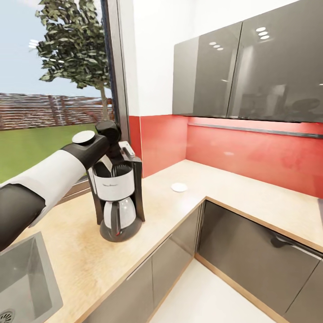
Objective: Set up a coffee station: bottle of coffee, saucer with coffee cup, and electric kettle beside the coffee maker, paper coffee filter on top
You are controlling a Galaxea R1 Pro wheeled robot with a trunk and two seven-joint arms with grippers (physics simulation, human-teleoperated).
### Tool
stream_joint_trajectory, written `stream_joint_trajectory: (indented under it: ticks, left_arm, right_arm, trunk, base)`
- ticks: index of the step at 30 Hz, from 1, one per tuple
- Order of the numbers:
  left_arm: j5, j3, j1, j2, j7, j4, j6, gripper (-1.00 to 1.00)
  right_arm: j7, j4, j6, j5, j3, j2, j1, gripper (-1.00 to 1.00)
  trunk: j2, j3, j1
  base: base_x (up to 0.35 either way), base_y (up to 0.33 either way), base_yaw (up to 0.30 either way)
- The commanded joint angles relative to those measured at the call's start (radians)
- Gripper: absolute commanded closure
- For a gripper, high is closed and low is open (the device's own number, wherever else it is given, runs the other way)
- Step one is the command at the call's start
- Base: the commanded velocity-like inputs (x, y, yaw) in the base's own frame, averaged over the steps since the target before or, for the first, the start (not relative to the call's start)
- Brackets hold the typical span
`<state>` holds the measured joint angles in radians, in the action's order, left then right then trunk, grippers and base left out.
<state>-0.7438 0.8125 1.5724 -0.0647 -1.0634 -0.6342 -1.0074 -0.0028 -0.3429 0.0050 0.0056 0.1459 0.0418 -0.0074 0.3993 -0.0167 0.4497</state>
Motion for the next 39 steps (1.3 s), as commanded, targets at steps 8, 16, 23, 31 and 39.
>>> stream_joint_trajectory:
  ticks: [8,16,23,31,39]
  left_arm:
    - [-0.009,0.005,-0.003,-0.001,-0.01,-0.002,-0.003,1.0]
    - [-0.008,0.004,-0.003,0.002,0.027,-0.004,-0.005,1.0]
    - [-0.008,0.004,-0.003,0.003,0.037,-0.004,-0.005,1.0]
    - [-0.004,0.002,-0.003,0.003,0.036,-0.004,-0.005,-1.0]
    - [-0.003,0.0,-0.003,0.003,0.036,-0.004,-0.005,-1.0]
  right_arm:
    - [0.0,-0.001,0.0,0.001,0.002,0.001,0.0,-1.0]
    - [0.0,-0.001,0.0,0.001,0.003,0.001,0.0,-1.0]
    - [0.0,0.0,0.001,0.001,0.003,0.001,0.0,-1.0]
    - [0.0,0.0,0.0,0.001,0.003,0.001,0.0,-1.0]
    - [0.0,0.0,0.001,0.001,0.003,0.002,0.0,-1.0]
  trunk:
    - [0.001,0.0,0.0]
    - [0.001,0.0,0.0]
    - [0.001,0.0,0.0]
    - [0.001,0.0,0.0]
    - [0.001,0.0,0.0]
  base:
    - [0.001,0.001,0.0]
    - [0.0,0.0,0.0]
    - [0.0,0.0,0.0]
    - [0.0,0.0,0.0]
    - [0.0,0.0,0.0]
